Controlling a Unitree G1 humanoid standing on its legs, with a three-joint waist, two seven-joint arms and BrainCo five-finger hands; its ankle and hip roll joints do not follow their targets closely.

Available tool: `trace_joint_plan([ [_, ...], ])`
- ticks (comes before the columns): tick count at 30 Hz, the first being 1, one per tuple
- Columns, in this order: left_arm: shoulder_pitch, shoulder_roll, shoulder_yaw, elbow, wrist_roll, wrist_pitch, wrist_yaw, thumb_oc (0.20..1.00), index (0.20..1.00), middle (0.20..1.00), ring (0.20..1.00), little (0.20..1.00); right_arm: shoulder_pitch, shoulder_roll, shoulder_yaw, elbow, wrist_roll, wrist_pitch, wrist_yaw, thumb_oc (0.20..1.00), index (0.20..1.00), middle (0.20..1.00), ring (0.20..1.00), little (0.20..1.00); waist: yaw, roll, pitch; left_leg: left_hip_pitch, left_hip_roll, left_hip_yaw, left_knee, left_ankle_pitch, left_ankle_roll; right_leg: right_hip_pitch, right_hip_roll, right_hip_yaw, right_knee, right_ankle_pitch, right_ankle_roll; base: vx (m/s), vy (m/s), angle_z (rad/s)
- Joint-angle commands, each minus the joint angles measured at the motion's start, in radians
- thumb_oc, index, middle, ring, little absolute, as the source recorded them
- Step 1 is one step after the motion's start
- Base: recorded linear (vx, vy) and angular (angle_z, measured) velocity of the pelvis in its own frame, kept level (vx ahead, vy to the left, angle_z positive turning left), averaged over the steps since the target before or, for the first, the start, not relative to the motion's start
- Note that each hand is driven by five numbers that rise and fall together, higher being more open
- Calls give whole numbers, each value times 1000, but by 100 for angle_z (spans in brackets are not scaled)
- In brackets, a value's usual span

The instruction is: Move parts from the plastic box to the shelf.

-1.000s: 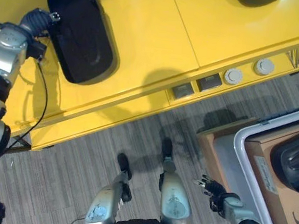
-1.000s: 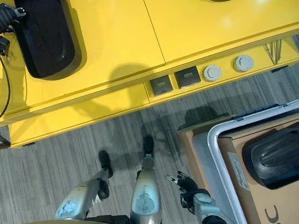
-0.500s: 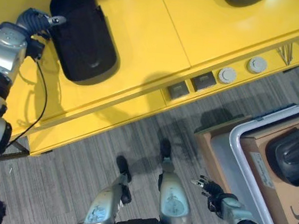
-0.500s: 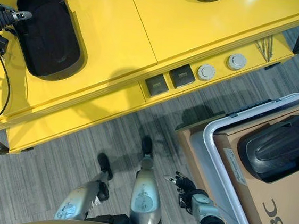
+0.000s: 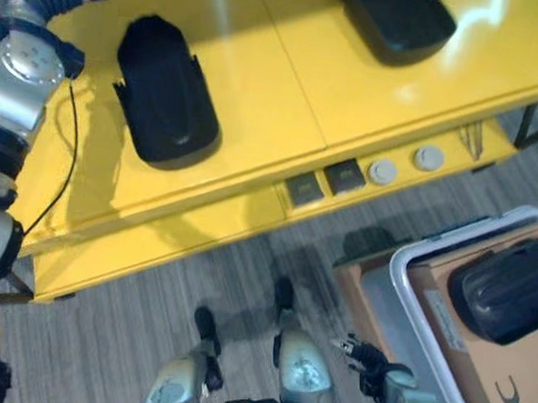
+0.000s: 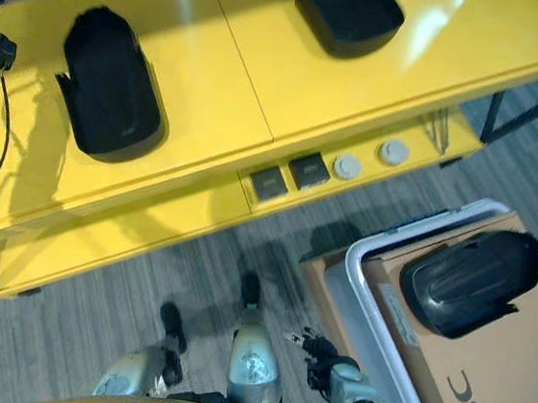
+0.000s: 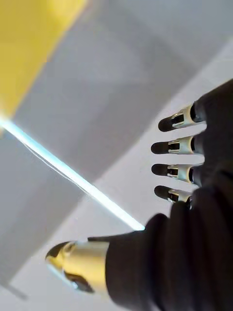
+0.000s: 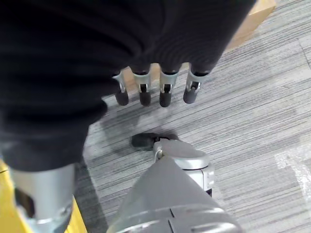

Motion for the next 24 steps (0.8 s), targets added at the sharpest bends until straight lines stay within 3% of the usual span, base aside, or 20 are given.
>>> trace_joint_plan([
  [1,7,81,76,-4,-5,-113,72,1000,1000,1000,1000,1000,57,-17,28,39,-18,-24,-18,1000,1000,1000,1000,1000,4,41,-59,-30,-2,-43,-2,-44,5,74,34,24,-1,-140,23,3,-43,1],
  [4,57,76,121,-75,-152,-207,-29,1000,1000,1000,1000,1000,73,-8,7,50,-32,-26,-19,1000,1000,1000,1000,1000,18,39,-101,-5,-3,-40,-2,-56,6,104,32,10,-5,-147,26,1,-36,4],
  [7,251,29,245,-301,-130,-208,-125,1000,1000,1000,1000,1000,90,23,-29,42,-62,-6,-38,1000,1000,1000,1000,1000,45,31,-149,23,-3,-41,-2,-67,8,139,25,-12,-5,-157,28,20,-24,6],
  [9,429,-52,344,-481,-193,-176,-183,200,200,200,200,200,98,54,-49,49,-72,8,-53,1000,1000,1000,1000,1000,74,22,-173,45,1,-49,-2,-72,11,168,20,-32,-4,-167,25,60,-13,2],
  [11,550,-116,407,-568,-208,-189,-241,200,200,200,200,200,107,67,-55,47,-92,21,-63,1000,1000,1000,1000,1000,83,19,-180,59,1,-53,-2,-78,15,186,18,-41,-4,-176,22,41,-15,4],
  [12,690,-219,444,-660,-189,-205,-272,200,200,200,200,200,116,94,-70,44,-105,34,-77,1000,1000,1000,1000,1000,103,7,-180,76,-2,-63,-2,-89,21,207,16,-53,-3,-184,22,40,-22,13],
  [16,903,-409,429,-749,-187,-215,-322,200,200,200,200,200,152,133,-84,54,-125,38,-87,1000,1000,1000,1000,1000,126,-10,-190,86,-3,-73,-2,-96,31,226,16,-70,-5,-184,24,42,-22,26],
  [20,944,-478,366,-739,-196,-224,-376,200,200,200,200,200,159,149,-80,91,-96,-13,-67,1000,1000,1000,1000,1000,134,-18,-194,76,0,-70,-2,-98,31,223,18,-81,-5,-181,29,34,-29,18],
  [24,921,-492,298,-741,-178,-210,-379,200,200,200,200,200,153,152,-62,81,-85,-12,-61,1000,1000,1000,1000,1000,129,-21,-187,58,2,-63,-2,-95,31,204,19,-78,-5,-177,31,1,-15,2],
])
